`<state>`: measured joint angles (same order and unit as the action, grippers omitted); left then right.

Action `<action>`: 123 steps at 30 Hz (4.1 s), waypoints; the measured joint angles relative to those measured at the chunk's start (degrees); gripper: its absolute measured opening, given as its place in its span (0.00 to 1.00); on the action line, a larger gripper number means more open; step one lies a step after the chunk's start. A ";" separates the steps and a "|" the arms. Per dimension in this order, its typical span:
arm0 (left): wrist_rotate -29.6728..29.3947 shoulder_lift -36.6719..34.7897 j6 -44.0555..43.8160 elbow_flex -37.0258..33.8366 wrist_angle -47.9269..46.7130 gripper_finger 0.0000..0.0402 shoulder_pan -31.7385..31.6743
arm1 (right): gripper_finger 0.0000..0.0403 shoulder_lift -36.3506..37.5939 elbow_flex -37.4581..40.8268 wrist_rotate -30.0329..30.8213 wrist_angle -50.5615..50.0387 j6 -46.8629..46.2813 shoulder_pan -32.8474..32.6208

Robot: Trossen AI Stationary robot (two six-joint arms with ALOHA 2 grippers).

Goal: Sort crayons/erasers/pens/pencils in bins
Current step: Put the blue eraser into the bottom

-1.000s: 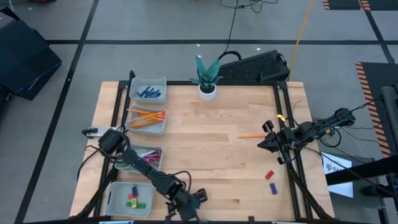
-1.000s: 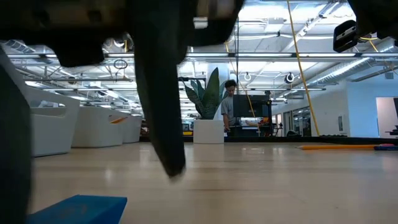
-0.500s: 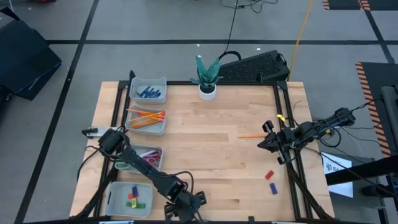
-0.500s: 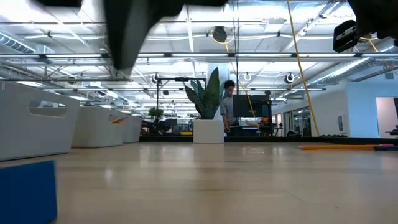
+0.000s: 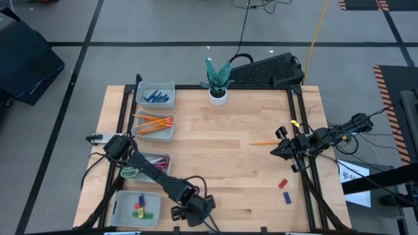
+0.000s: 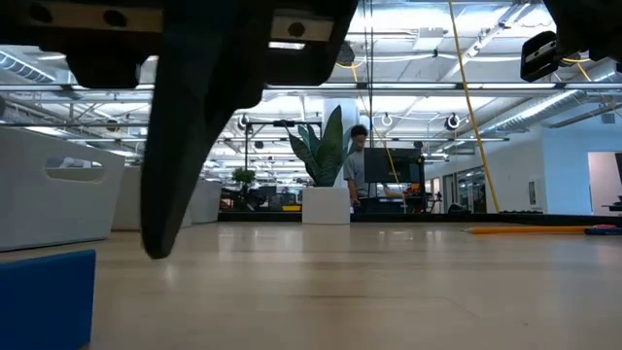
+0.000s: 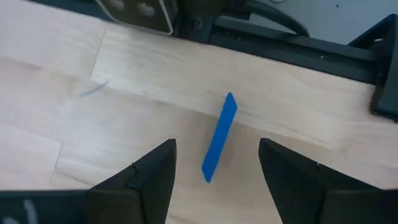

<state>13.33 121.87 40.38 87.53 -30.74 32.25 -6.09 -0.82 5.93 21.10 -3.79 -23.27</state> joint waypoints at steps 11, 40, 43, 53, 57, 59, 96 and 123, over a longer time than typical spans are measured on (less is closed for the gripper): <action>-1.93 3.05 1.65 0.15 3.97 0.37 1.29 | 0.00 0.02 0.00 0.00 -0.09 0.00 -0.02; -11.82 -26.53 -83.27 2.88 -44.53 0.05 18.32 | 0.00 0.02 0.00 0.00 -0.04 0.01 -0.01; -11.62 -28.86 -94.09 -2.86 -44.37 0.06 21.47 | 0.00 0.00 0.00 0.00 0.00 0.01 -0.01; -5.84 -30.07 -105.30 -22.84 -23.49 0.06 23.05 | 0.00 0.02 0.00 0.00 0.00 0.02 0.00; -5.85 -29.95 -108.32 -28.28 -19.00 0.06 21.28 | 0.00 0.02 0.00 0.00 -0.13 0.01 0.00; -5.80 -30.00 -109.46 -29.45 -18.26 0.07 20.57 | 0.00 0.02 0.00 0.00 0.02 0.01 -0.01; -28.00 -48.07 -79.16 -20.04 -14.96 0.57 -15.39 | 0.21 -60.76 -58.31 9.03 -55.72 -29.18 6.57; -27.95 -28.20 -73.37 -17.67 -8.44 0.67 -18.79 | 0.49 -72.18 -57.48 -4.33 -60.78 -47.74 12.31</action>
<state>-14.63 93.68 -33.00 69.85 -39.18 13.45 -78.27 -58.30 1.61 -39.68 -51.53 -10.96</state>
